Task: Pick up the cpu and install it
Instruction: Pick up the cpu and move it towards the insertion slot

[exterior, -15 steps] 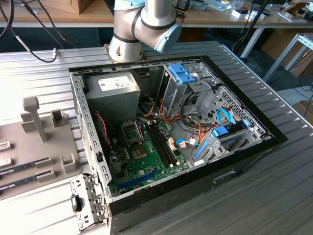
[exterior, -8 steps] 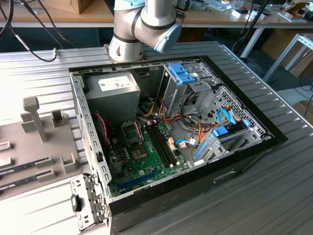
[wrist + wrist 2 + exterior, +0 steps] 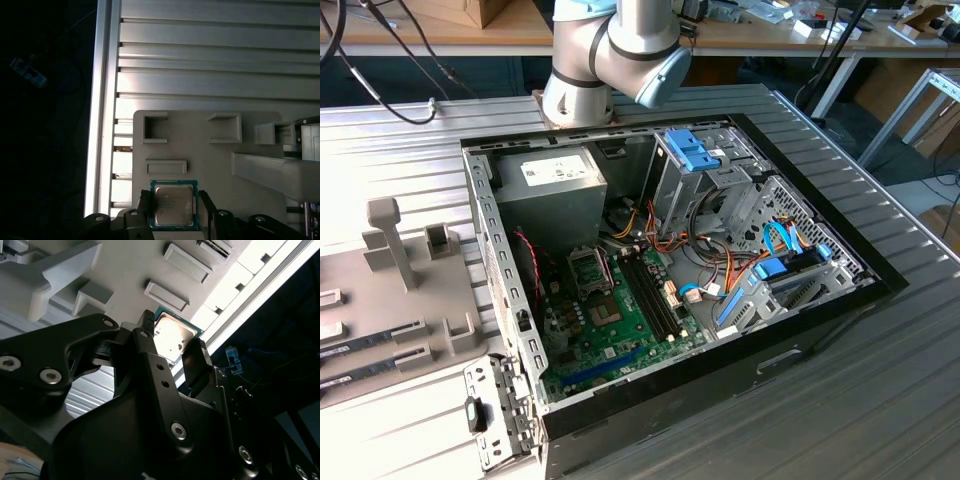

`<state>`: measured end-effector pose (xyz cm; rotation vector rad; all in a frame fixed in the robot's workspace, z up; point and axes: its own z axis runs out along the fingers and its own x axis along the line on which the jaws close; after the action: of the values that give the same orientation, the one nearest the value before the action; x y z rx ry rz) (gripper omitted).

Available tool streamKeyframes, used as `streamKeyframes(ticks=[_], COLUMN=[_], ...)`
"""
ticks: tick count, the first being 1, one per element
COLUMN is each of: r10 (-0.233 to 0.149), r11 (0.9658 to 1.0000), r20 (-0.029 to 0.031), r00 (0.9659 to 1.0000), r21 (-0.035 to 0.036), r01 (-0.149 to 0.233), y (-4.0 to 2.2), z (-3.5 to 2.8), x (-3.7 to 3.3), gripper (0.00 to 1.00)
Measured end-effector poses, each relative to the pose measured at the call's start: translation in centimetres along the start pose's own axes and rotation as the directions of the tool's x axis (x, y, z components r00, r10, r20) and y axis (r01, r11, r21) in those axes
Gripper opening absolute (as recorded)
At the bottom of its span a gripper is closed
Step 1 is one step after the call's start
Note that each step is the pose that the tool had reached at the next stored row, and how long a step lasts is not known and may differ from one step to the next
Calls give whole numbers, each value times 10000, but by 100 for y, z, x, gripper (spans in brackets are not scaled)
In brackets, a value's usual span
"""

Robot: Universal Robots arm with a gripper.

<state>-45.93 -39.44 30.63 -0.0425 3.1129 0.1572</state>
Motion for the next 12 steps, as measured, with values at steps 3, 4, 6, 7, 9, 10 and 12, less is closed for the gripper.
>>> streamKeyframes(ticks=[3, 4, 6, 7, 9, 10, 12], r10=[0, 0, 0, 0, 1, 1, 0], r11=[10000, 10000, 10000, 10000, 10000, 10000, 10000], r20=[-1, 0, 0, 0, 0, 0, 1], r00=[10000, 10000, 10000, 10000, 10000, 10000, 10000], r21=[-3, -4, -7, -9, -13, -14, -17], r01=[0, 0, 0, 0, -1, -1, 0], y=[1, 2, 3, 4, 6, 6, 7], z=[-14, -18, -30, -40, -55, -61, -68], x=[0, 0, -1, -1, -1, -1, -2], gripper=[47, 47, 47, 47, 47, 47, 47])
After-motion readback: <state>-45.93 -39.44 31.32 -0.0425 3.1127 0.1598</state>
